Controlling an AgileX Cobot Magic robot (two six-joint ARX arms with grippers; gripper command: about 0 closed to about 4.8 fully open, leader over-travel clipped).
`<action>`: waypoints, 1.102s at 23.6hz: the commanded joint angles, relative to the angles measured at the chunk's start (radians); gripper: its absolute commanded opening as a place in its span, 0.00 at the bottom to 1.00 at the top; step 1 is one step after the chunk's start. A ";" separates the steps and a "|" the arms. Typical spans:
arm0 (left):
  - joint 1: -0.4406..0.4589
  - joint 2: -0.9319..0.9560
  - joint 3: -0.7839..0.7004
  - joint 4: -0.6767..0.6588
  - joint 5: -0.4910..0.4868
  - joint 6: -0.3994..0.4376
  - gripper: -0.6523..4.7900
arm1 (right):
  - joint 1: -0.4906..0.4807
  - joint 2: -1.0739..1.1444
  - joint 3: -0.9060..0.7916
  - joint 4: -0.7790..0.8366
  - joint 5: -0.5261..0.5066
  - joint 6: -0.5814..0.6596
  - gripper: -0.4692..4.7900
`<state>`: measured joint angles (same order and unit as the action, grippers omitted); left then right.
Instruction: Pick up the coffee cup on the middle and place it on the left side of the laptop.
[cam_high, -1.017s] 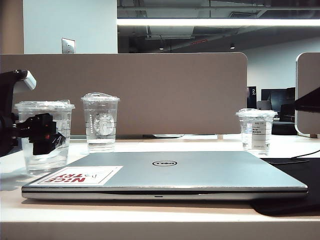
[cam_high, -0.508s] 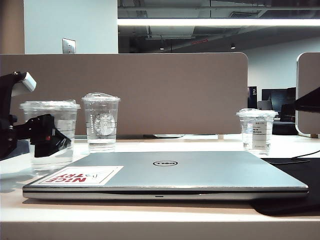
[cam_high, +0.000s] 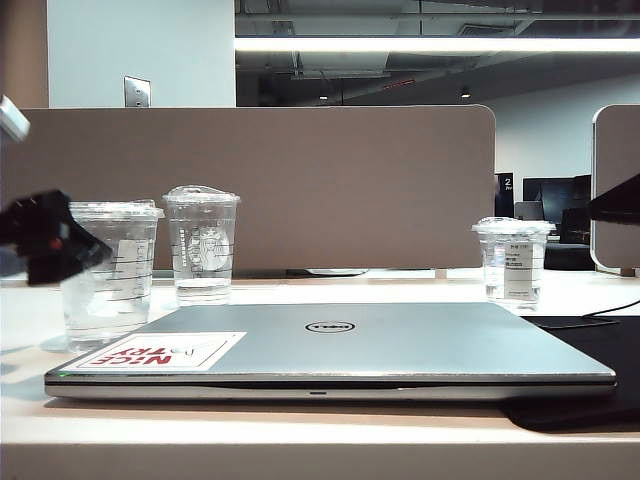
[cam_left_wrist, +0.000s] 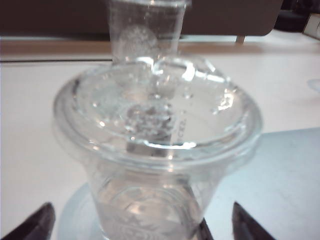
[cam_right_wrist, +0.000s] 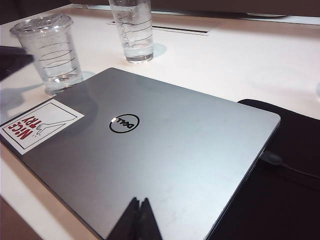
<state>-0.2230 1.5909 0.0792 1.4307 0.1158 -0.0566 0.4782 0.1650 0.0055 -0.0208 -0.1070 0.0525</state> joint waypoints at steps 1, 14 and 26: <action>0.001 -0.105 -0.053 0.019 -0.011 0.004 1.00 | 0.000 -0.002 -0.004 0.018 0.000 -0.001 0.08; 0.000 -0.546 -0.073 -0.212 0.031 -0.025 0.23 | -0.195 -0.119 -0.005 0.010 -0.003 0.000 0.08; 0.000 -1.098 -0.072 -0.888 0.014 -0.029 0.11 | -0.344 -0.166 -0.005 0.008 0.000 -0.001 0.08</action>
<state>-0.2245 0.5484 0.0040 0.6468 0.1364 -0.0853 0.1333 0.0010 0.0051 -0.0280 -0.1081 0.0525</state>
